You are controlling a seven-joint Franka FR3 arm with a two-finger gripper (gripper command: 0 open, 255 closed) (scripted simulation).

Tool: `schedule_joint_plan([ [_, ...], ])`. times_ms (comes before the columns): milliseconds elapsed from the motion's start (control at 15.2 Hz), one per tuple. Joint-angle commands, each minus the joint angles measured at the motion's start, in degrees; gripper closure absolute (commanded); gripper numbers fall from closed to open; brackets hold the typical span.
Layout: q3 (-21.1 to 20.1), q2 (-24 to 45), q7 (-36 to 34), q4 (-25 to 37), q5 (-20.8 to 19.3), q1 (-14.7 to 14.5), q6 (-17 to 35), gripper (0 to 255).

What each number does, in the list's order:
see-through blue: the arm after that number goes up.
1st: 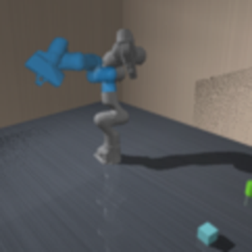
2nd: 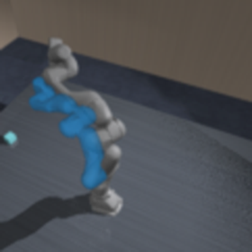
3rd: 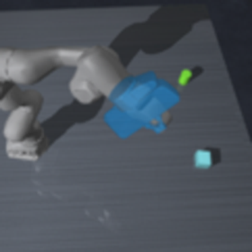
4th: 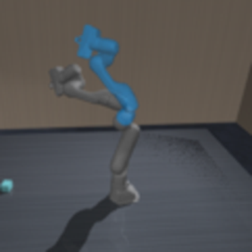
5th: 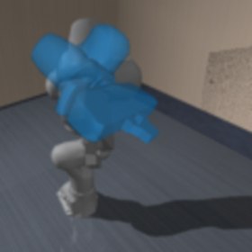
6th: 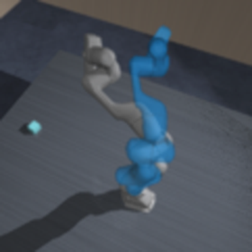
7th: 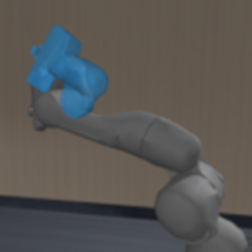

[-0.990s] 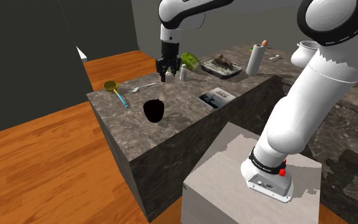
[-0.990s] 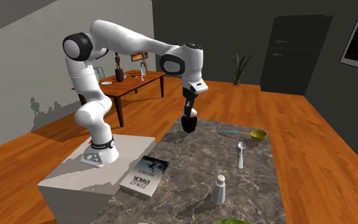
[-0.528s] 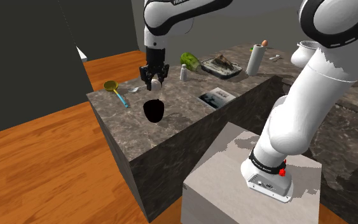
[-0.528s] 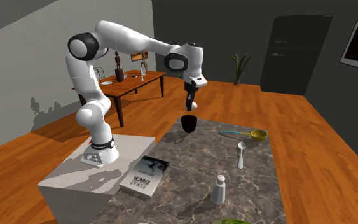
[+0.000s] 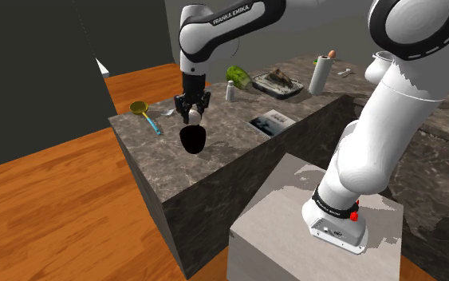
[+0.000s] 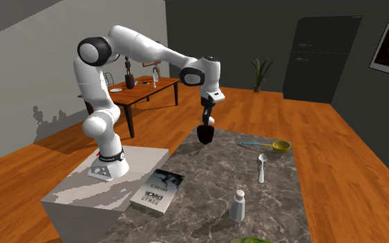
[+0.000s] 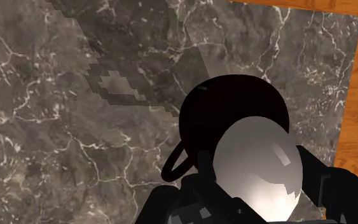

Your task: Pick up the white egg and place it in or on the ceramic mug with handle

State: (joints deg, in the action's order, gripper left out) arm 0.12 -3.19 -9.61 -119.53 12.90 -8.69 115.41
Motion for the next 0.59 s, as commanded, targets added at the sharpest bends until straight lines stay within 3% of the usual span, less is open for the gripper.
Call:
schedule_joint_plan([
  [0,-0.1,0.4,0.3,-1.1,0.2,-0.1,1.6,255],
  [528,-0.1,1.3,0.8,-2.6,0.5,-0.1,3.8,255],
])
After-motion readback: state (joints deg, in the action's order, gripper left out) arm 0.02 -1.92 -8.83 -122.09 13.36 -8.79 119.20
